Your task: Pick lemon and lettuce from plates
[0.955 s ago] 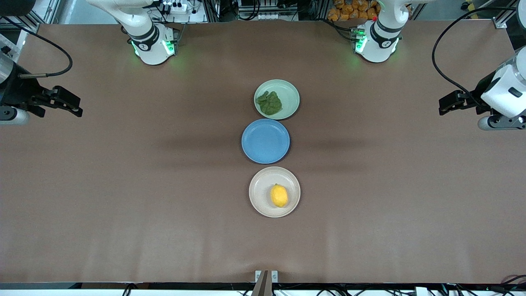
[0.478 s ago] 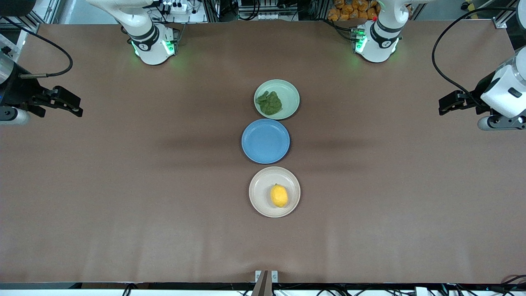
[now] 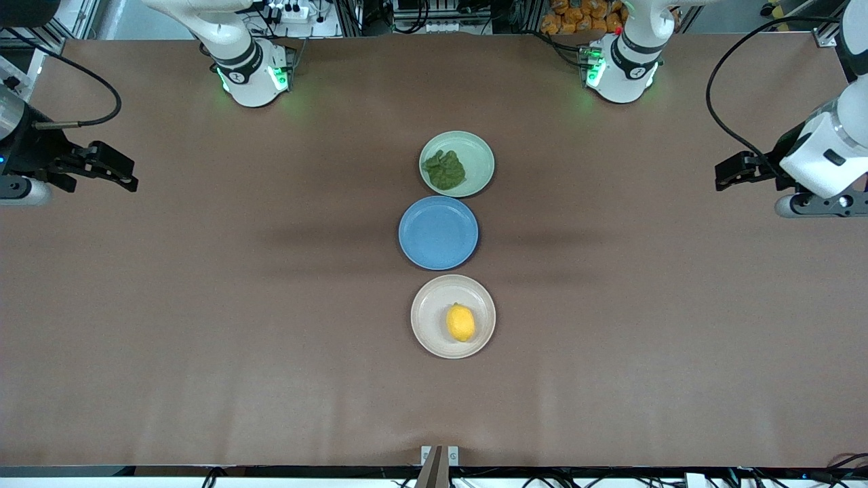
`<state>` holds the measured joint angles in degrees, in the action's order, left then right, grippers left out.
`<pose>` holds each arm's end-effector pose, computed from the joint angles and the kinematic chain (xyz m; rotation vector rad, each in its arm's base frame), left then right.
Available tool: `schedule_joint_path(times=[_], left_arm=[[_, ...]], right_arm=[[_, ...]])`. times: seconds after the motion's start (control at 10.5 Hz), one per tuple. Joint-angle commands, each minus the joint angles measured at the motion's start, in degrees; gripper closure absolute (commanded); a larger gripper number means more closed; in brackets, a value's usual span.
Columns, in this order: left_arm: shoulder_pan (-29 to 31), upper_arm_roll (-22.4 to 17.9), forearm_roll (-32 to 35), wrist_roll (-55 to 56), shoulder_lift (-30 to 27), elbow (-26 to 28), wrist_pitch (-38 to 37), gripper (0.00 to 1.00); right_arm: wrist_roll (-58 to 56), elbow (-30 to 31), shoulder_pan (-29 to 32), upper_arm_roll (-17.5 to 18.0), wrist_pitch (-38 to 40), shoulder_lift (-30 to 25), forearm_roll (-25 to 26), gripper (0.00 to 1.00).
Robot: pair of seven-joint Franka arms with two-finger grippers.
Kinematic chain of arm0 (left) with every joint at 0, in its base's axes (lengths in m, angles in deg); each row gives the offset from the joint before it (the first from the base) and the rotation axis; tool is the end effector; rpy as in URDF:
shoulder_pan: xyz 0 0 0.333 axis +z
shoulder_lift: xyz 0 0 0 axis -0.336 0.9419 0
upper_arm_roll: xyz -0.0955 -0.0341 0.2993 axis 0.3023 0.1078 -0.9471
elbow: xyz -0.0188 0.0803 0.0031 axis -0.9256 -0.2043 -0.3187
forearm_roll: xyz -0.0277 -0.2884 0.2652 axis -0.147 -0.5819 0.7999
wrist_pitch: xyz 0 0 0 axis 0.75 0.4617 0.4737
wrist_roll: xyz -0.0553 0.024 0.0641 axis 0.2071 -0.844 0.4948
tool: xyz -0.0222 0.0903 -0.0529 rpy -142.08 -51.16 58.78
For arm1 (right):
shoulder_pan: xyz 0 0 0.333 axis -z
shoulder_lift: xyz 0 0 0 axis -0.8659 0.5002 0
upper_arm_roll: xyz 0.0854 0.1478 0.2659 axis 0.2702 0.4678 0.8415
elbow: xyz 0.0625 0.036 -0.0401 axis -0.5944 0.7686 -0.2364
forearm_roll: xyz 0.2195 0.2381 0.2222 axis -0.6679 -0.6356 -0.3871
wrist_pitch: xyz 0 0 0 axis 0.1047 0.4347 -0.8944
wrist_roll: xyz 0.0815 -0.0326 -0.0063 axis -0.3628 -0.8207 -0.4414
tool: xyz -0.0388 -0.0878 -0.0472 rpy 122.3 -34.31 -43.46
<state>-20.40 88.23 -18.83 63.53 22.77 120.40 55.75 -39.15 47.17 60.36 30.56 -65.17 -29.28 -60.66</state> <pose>0.5646 -0.0533 0.5785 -3.1087 0.0449 0.1996 0.5650 0.0394 0.6367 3.1372 -0.0040 -0.0307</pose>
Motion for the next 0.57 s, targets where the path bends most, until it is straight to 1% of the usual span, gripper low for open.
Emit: schedule_joint_path(times=[0.0, 0.19, 0.38, 0.48], left_arm=[[-0.63, 1.28, -2.61, -0.74, 1.57, -0.25, 0.87, 0.00], [-2.47, 2.34, -2.62, -0.57, 3.24, -0.25, 2.36, 0.00], [-5.02, 2.34, -3.23, 0.22, 5.52, -0.25, 5.52, 0.00], [-5.38, 2.34, -4.28, 2.05, 6.83, -0.34, 6.23, 0.00]], right_arm=[[0.66, -0.46, -0.19, 0.14, 0.81, 0.18, 0.19, 0.00], [0.66, -0.37, -0.19, 0.14, 0.81, 0.18, 0.19, 0.00], [0.83, -0.28, -0.63, 0.14, 0.81, 0.18, 0.10, 0.00], [2.83, -0.28, -1.15, 0.14, 0.89, 0.18, 0.10, 0.00]])
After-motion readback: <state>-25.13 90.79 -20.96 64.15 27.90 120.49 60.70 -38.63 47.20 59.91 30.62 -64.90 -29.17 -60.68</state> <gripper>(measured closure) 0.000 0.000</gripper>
